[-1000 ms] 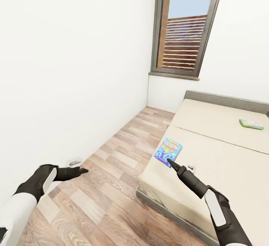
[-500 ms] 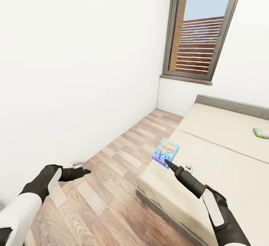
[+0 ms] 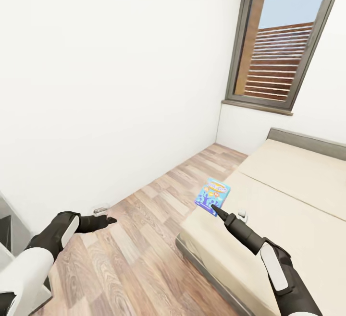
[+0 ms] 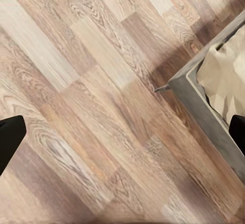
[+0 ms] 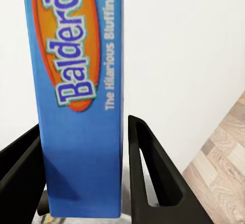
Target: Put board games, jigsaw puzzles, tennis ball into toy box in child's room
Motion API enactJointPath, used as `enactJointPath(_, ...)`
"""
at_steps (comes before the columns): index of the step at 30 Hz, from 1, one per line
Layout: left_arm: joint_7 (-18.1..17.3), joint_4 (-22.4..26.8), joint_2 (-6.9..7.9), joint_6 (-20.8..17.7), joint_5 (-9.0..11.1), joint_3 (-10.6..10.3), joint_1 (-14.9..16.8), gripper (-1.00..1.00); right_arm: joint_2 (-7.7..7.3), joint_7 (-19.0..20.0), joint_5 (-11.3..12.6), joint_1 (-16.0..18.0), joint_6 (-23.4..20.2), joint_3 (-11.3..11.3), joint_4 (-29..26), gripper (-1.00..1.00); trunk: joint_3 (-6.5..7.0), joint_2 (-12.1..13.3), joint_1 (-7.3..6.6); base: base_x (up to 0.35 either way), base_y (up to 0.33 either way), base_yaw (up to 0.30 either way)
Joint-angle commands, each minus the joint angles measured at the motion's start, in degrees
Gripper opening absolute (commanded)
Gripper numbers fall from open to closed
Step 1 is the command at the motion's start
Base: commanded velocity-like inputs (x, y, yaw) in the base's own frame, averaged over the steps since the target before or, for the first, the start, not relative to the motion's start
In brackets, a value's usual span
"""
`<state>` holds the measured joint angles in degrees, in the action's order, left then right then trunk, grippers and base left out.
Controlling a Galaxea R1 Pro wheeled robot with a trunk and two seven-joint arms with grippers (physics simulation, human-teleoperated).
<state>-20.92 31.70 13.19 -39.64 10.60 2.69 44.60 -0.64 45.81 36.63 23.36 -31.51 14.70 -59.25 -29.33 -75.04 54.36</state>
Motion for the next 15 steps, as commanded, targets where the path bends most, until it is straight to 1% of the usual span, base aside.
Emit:
enactJointPath(1, -0.1, 0.03, -0.03, -0.43, 0.13, 0.22, 0.05, 1.0, 0.0, 0.04, 0.28, 0.02, -0.35, 0.01, 0.01, -1.0, 0.17, 0.38, -0.25, -0.182, -0.283, 0.267)
enactJointPath(9, -0.16, 0.03, -0.01, -0.57, 0.13, 0.21, 0.05, 1.0, 0.02, -0.15, 0.28, 0.02, -0.24, -1.69, 0.01, -1.0, 1.94, 3.59, -2.0, -0.186, -0.281, 0.267)
enactJointPath(15, -0.17, 0.03, 0.09, -0.84, 0.13, 0.38, 0.05, 1.0, 0.02, -0.22, 0.28, 0.02, -0.22, -2.5, -0.05, -1.0, 3.27, 6.0, -3.32, -0.187, -0.279, 0.266)
